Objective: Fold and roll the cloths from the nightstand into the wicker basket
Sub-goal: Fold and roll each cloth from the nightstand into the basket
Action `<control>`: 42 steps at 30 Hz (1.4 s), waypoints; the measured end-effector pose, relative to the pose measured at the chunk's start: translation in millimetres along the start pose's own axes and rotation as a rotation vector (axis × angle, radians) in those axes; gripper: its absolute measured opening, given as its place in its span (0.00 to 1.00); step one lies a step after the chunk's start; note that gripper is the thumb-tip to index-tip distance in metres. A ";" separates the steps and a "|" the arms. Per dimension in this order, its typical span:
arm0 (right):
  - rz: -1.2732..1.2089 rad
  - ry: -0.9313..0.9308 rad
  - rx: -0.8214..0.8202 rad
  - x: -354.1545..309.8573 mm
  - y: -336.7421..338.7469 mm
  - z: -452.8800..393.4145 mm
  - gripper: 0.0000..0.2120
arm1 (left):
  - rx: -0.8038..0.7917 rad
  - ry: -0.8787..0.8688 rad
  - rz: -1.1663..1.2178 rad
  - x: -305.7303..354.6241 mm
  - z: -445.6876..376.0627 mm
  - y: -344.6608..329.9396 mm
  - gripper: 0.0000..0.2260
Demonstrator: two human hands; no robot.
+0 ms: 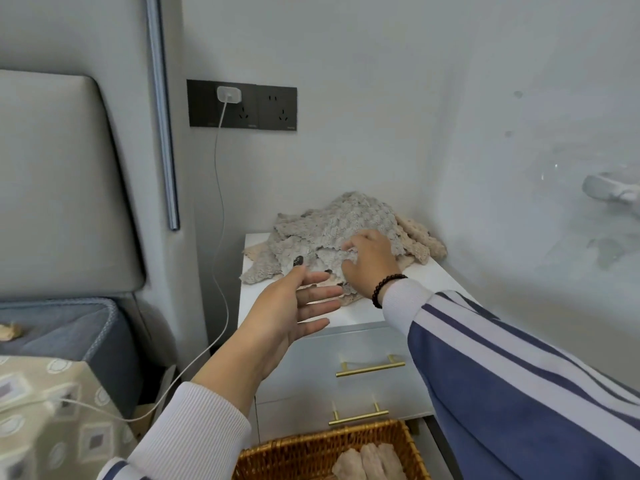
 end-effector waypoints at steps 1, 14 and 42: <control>0.085 0.018 -0.070 -1.5 -1.1 -5.1 0.17 | 0.000 0.000 0.002 0.9 0.4 1.0 0.20; 0.210 -0.074 -0.046 16.6 -3.1 -11.3 0.20 | -0.004 -0.012 -0.043 8.3 4.6 9.5 0.20; -0.856 -0.037 0.272 39.4 79.0 103.4 0.21 | 0.003 -0.485 -0.636 -42.4 -9.5 -33.1 0.08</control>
Point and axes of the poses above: each hand's wrist, its own z-axis away from the middle knuckle, its own y-axis out of the back of the hand, x = y × z, the point moved 2 cm from there along -z, towards the middle knuckle, and after that the axes turned 10 degrees about z, right-handed, at the moved point
